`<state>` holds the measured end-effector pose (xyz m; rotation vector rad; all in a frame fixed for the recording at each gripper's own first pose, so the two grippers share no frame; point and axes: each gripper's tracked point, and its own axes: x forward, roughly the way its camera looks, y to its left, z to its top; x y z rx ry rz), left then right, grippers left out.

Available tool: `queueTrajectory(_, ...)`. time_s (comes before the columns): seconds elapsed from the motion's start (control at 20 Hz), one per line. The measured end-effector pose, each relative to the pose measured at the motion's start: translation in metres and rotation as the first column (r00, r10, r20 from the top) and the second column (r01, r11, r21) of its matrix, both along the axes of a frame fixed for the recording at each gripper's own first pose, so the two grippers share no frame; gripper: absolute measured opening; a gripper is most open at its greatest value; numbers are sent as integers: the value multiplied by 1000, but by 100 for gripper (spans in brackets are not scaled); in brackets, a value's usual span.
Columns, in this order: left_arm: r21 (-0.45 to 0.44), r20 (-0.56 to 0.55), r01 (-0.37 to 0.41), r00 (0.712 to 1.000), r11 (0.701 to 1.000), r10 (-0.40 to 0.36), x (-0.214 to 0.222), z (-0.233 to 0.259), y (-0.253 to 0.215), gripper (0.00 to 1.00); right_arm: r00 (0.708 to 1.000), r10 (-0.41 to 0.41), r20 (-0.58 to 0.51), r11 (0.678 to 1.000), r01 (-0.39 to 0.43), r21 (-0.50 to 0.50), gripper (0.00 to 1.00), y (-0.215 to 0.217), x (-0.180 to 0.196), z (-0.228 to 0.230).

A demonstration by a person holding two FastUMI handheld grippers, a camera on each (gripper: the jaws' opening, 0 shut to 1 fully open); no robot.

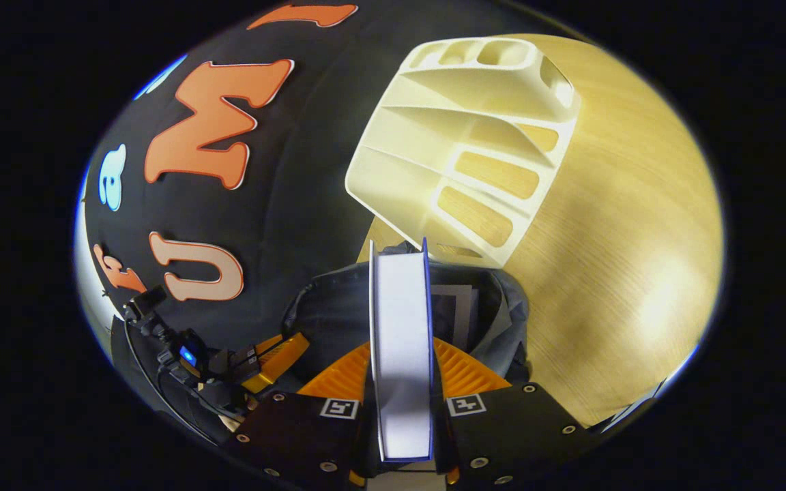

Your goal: Open the schoolbag, grab two books from the bookshelf and put them into the schoolbag.

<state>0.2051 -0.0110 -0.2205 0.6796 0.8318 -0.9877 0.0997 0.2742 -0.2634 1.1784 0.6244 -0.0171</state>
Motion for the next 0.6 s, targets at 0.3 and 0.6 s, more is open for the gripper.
queueTrajectory(0.3, -26, 24, 57, 998, 998, -57, -27, 22, -14, 2, 998, -45, 54, 994, 40, 98, 32, 39, 48, -34)
queueTrajectory(0.6, -30, 65, 96, 993, 995, -93, -34, 32, -28, 1, 984, -171, 48, 976, 162, 143, 36, 60, 95, -62)
